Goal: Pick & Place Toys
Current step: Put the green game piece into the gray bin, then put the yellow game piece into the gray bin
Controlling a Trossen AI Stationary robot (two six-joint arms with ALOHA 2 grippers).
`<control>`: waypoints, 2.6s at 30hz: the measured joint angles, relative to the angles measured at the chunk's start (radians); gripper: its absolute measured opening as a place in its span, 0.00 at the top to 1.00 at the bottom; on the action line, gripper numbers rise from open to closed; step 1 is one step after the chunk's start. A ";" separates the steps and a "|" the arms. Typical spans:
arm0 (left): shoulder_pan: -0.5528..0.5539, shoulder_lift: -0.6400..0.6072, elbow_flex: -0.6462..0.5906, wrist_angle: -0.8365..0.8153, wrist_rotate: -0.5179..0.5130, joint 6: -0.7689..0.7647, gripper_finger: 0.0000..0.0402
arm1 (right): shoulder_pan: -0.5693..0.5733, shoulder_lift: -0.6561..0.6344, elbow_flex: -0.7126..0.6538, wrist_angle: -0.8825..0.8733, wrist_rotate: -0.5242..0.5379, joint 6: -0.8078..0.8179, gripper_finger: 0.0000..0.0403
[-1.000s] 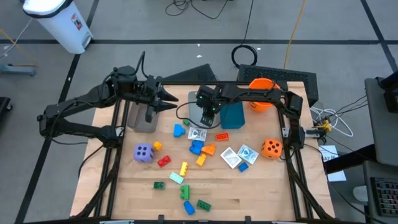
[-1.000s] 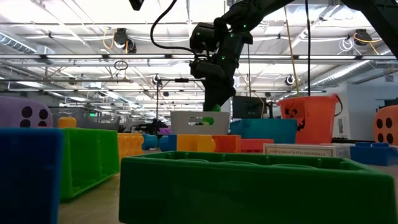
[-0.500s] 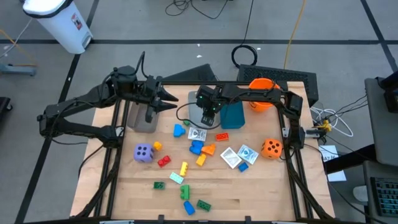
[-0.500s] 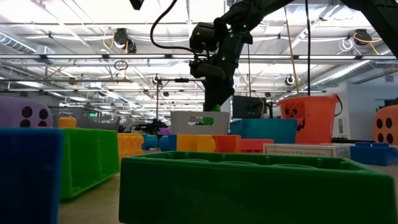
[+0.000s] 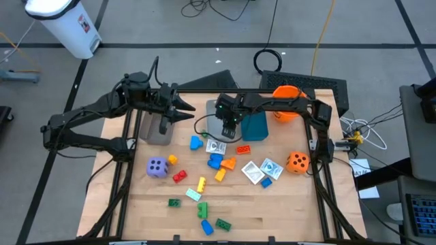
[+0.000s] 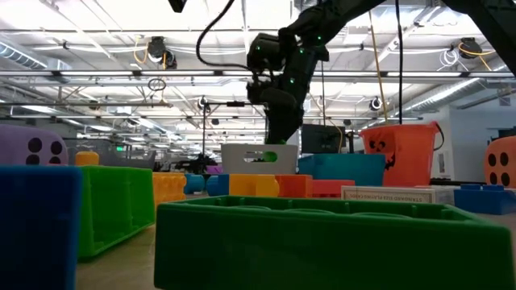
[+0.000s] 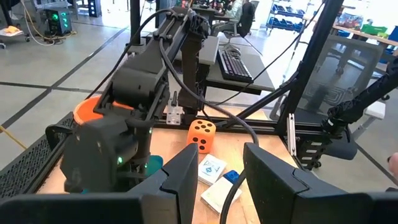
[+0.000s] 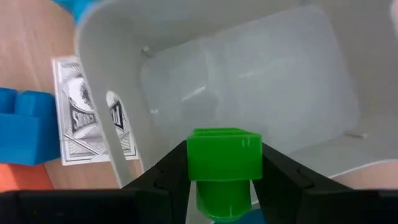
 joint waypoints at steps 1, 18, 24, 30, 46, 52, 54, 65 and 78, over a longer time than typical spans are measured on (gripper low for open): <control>0.000 0.000 0.000 0.000 0.000 -0.001 0.67 | 0.003 0.001 -0.014 0.000 -0.001 0.001 0.67; 0.000 0.000 0.000 0.000 0.000 -0.005 0.67 | 0.032 0.001 -0.031 0.031 0.000 -0.022 0.59; 0.000 0.000 0.000 0.000 0.000 -0.007 0.67 | 0.032 -0.002 -0.031 0.036 0.001 -0.020 0.52; 0.000 0.000 0.000 0.000 0.000 0.005 0.67 | 0.025 -0.068 -0.031 0.091 0.006 -0.020 0.48; 0.148 -0.215 0.002 -0.042 0.000 0.022 0.67 | 0.037 -0.359 -0.030 0.515 0.000 0.221 0.48; 0.195 -0.330 0.002 -0.191 0.000 0.025 0.67 | 0.065 -0.413 -0.030 0.521 0.000 0.302 0.49; 0.201 -0.347 0.003 -0.261 0.001 0.015 0.67 | 0.076 -0.436 -0.030 0.481 0.000 0.287 0.49; 0.167 -0.340 -0.005 -0.706 0.000 -0.013 0.67 | 0.096 -0.559 -0.030 0.118 0.003 0.289 0.49; -0.027 -0.395 -0.298 -0.688 -0.073 -0.346 0.67 | 0.263 -0.575 -0.121 0.059 0.057 0.263 0.49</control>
